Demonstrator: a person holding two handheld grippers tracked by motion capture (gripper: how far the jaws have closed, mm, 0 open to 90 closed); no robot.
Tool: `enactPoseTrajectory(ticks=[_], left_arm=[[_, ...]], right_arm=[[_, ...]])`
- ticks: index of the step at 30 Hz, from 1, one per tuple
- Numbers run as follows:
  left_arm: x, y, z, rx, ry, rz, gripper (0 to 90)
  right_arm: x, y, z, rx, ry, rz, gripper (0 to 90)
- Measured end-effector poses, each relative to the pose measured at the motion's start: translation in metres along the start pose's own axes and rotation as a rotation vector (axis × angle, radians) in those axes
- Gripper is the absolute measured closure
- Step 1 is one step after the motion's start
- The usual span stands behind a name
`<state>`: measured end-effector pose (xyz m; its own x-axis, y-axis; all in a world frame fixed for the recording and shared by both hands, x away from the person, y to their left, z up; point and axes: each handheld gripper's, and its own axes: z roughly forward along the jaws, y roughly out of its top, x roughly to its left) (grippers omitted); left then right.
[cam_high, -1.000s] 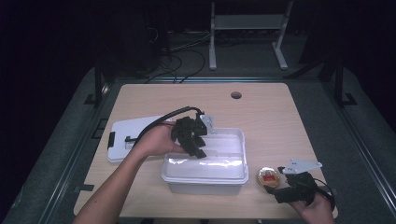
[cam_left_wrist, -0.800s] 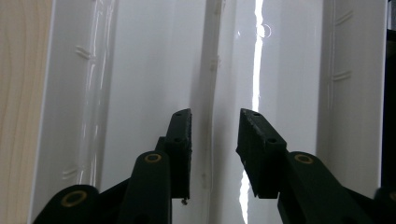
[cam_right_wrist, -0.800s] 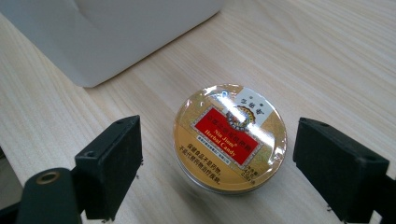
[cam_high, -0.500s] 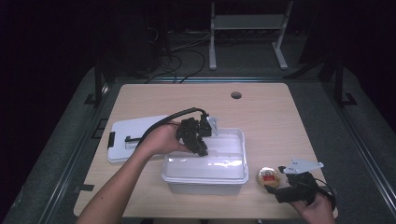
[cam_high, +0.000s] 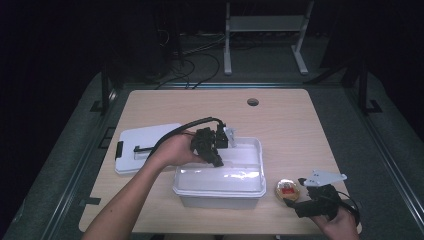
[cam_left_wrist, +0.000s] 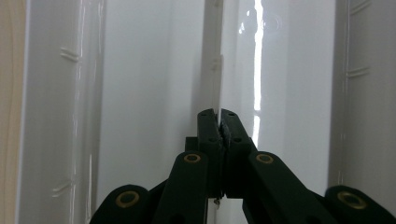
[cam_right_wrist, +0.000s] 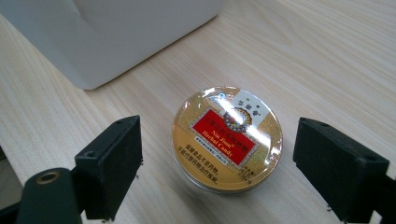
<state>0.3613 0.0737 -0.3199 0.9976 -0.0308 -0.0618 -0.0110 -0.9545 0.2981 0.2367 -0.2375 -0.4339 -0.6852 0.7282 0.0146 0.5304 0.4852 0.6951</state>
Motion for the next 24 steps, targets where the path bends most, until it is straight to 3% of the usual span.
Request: enactPoseTrajectory(ticks=[16,21,24], left_arm=[[0.0,-0.001,-0.007,-0.027,-0.011,-0.015,89.5],[-0.003,-0.003,-0.018,-0.062,0.0,-0.017,89.5],[-0.007,-0.005,-0.033,-0.094,0.017,-0.012,89.5]], right_arm=[[0.0,0.0,0.0,0.001,0.0,-0.001,15.2],[0.0,0.0,0.0,0.001,0.001,-0.001,15.2],[0.0,0.0,0.0,0.0,-0.001,0.0,15.2]])
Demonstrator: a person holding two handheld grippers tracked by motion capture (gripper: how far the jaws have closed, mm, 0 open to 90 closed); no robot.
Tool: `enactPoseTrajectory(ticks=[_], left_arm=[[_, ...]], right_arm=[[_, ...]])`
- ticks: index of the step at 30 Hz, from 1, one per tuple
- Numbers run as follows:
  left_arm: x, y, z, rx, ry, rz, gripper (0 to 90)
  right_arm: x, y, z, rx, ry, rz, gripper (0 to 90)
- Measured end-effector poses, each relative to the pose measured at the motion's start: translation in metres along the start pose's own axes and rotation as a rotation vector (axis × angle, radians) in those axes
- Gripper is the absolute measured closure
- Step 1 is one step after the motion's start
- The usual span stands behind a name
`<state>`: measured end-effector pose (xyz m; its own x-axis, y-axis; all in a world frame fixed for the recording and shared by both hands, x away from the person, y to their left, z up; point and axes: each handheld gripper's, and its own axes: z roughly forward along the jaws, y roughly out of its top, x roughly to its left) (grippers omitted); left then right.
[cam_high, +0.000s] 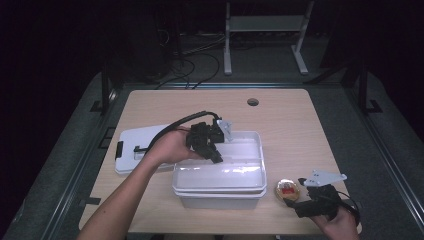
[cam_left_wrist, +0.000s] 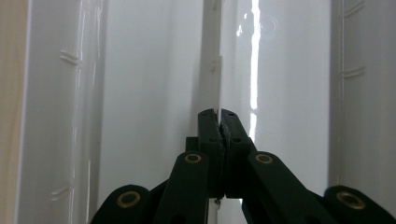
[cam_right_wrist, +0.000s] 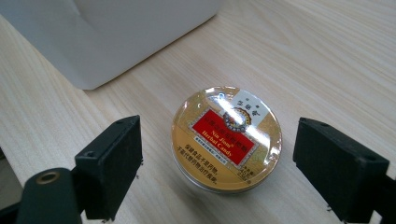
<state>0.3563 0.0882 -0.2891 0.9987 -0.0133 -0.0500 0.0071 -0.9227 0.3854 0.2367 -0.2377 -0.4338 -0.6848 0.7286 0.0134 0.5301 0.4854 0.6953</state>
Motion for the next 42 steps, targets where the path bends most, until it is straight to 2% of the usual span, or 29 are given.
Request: enactPoseTrajectory(ticks=[3,6,13,16,20,22,27,31,34,39,42], left_arm=[[-0.006,-0.005,-0.018,-0.034,0.022,0.008,89.4],[-0.01,-0.018,-0.034,-0.059,0.046,-0.003,89.4],[-0.019,-0.064,-0.068,-0.074,0.114,-0.054,89.4],[-0.021,-0.085,-0.082,-0.081,0.141,-0.092,89.4],[-0.024,-0.112,-0.095,-0.079,0.165,-0.128,89.5],[-0.026,-0.124,-0.099,-0.074,0.182,-0.15,89.4],[-0.031,-0.153,-0.103,-0.068,0.192,-0.195,89.4],[-0.031,-0.182,-0.103,-0.079,0.206,-0.26,89.4],[-0.033,-0.201,-0.101,-0.064,0.218,-0.291,89.4],[-0.036,-0.226,-0.095,-0.042,0.221,-0.335,89.4],[-0.038,-0.236,-0.089,-0.023,0.201,-0.344,89.4]], right_arm=[[0.0,0.0,-0.001,-0.001,-0.002,0.003,15.2],[-0.001,-0.001,-0.002,-0.002,-0.004,0.009,15.2],[-0.001,-0.001,-0.003,-0.005,-0.012,0.012,15.2],[-0.002,-0.002,-0.004,-0.005,-0.016,0.012,15.2],[-0.003,-0.002,-0.005,-0.008,-0.022,0.016,15.2],[-0.002,-0.002,-0.005,-0.009,-0.025,0.016,15.2],[-0.002,-0.002,-0.006,-0.014,-0.031,0.015,15.2],[-0.002,-0.001,-0.006,-0.015,-0.035,0.01,15.2],[-0.003,-0.001,-0.006,-0.016,-0.038,0.011,15.2],[-0.003,-0.001,-0.006,-0.017,-0.041,0.01,15.2],[-0.003,-0.001,-0.006,-0.015,-0.042,0.013,15.2]])
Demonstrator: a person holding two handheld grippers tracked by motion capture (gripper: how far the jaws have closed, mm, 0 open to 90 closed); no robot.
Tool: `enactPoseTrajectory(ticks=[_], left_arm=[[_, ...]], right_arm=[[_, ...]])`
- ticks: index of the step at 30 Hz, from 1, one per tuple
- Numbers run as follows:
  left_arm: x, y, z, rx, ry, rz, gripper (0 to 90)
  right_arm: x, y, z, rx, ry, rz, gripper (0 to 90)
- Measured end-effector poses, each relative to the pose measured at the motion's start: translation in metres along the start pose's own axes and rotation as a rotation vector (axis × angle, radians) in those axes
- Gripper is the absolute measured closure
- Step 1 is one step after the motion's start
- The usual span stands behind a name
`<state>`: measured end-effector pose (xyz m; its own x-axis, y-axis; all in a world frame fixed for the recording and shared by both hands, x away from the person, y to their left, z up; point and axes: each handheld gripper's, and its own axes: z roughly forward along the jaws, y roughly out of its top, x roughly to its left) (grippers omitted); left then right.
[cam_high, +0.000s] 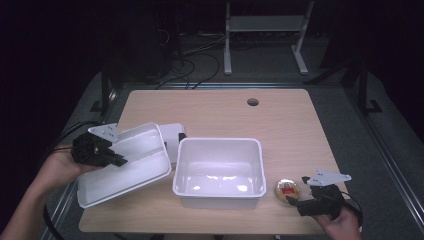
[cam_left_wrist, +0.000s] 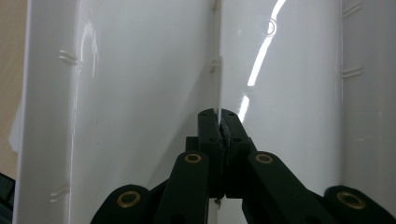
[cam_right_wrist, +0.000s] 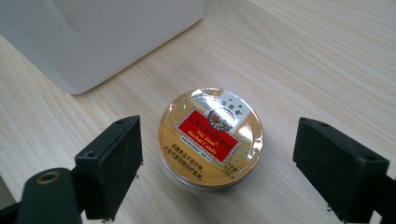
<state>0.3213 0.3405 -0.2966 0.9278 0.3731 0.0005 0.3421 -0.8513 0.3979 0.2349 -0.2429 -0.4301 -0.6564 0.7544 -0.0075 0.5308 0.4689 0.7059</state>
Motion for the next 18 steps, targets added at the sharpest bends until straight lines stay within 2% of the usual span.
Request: enactPoseTrajectory(ticks=[4,10,13,15,18], left_arm=[[-0.002,-0.01,0.014,0.031,-0.016,0.003,89.4],[-0.007,-0.025,0.044,0.045,-0.059,0.006,89.4],[-0.009,-0.031,0.059,0.052,-0.059,0.013,89.4],[-0.011,-0.034,0.067,0.046,-0.076,0.013,89.5],[-0.015,-0.035,0.078,0.06,-0.098,0.037,89.4]], right_arm=[[0.0,0.0,0.0,-0.004,-0.003,-0.001,15.2],[0.0,0.0,0.0,0.0,-0.004,-0.001,15.2],[0.0,0.0,0.001,0.001,-0.004,-0.002,15.2],[0.0,0.0,0.001,0.003,-0.002,-0.004,15.2],[0.0,0.0,0.003,0.012,0.0,-0.002,15.2]])
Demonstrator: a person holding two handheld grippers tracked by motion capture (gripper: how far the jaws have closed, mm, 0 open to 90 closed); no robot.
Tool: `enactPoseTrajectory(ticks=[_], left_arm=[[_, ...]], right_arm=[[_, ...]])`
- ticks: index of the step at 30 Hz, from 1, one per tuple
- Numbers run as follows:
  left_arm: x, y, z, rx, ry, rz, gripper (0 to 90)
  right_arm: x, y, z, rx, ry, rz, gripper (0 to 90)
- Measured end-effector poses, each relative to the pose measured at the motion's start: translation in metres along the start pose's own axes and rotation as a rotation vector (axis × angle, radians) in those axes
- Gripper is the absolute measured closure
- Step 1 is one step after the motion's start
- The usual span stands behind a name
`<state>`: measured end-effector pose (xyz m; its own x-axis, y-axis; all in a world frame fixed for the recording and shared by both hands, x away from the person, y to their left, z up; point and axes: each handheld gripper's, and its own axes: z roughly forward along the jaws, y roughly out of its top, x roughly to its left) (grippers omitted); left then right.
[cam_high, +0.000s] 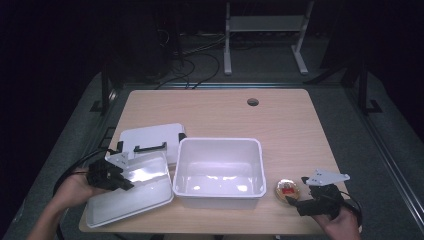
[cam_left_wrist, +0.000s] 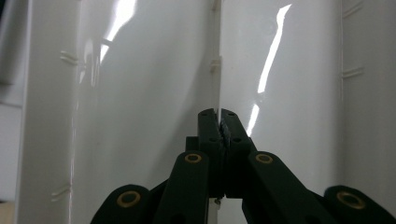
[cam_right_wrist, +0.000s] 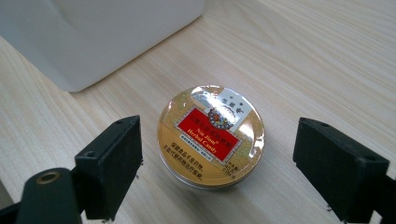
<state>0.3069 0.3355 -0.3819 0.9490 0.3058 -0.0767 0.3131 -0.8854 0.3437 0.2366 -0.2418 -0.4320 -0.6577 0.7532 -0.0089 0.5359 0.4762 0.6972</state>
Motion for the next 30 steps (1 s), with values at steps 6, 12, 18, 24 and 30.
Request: enactPoseTrajectory(ticks=[6,12,18,24,30], left_arm=[[-0.005,0.005,0.015,0.022,-0.031,0.042,89.5],[-0.007,0.01,0.029,0.053,-0.057,0.067,89.5],[-0.002,0.013,0.041,0.073,-0.071,0.077,89.4],[0.005,0.015,0.044,0.086,-0.068,0.089,89.4],[0.012,0.014,0.047,0.104,-0.064,0.093,88.9]], right_arm=[[0.0,0.001,0.001,-0.001,0.002,0.0,15.2],[0.001,0.0,0.0,-0.001,0.002,0.001,15.2],[0.001,0.0,0.001,0.003,0.002,-0.003,15.2],[0.002,0.001,0.002,0.004,0.004,-0.006,15.2],[0.002,0.001,0.002,0.01,0.006,-0.007,15.2]])
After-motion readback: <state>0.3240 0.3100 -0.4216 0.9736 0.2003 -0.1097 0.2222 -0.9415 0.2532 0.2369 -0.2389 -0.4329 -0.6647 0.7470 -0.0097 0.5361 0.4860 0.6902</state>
